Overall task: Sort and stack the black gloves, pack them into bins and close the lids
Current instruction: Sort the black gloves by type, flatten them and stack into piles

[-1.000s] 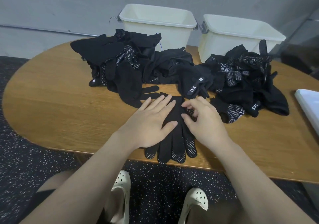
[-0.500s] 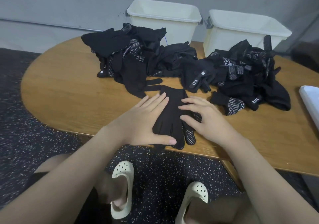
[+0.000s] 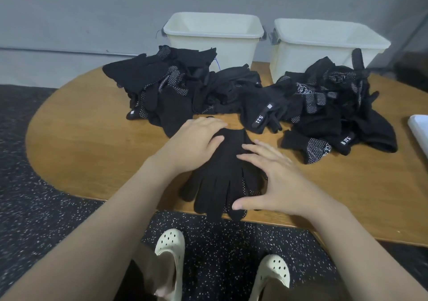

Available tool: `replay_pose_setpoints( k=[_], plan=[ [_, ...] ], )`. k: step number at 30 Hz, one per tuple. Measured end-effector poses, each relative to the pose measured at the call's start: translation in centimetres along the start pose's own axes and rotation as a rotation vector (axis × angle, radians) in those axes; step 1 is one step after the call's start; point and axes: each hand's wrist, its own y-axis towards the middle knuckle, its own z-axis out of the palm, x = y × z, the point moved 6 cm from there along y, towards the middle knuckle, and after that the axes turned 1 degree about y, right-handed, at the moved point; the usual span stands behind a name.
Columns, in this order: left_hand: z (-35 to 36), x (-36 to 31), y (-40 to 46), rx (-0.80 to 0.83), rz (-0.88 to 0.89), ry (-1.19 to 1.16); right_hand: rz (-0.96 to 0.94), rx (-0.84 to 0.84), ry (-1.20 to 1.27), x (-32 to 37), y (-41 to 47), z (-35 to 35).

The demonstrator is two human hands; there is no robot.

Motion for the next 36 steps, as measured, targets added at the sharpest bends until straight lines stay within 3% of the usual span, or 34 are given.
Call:
replay_pose_setpoints(
  k=[14,24,33,36],
  plan=[
    [0.3,1.8,2.4,-0.126,0.027,-0.149,0.009,-0.035,0.059,-0.7,0.4,-0.8],
    [-0.9,1.6,0.6,-0.349,0.055,-0.137,0.038,-0.027,0.061,-0.4,0.2,-0.8],
    [-0.1,1.4,-0.1,-0.202,0.033,-0.245,0.036,-0.041,0.06,-0.6,0.4,-0.8],
    [-0.4,1.4,0.0,-0.248,0.033,-0.227,0.031,-0.047,0.07,-0.5,0.3,-0.8]
  ],
)
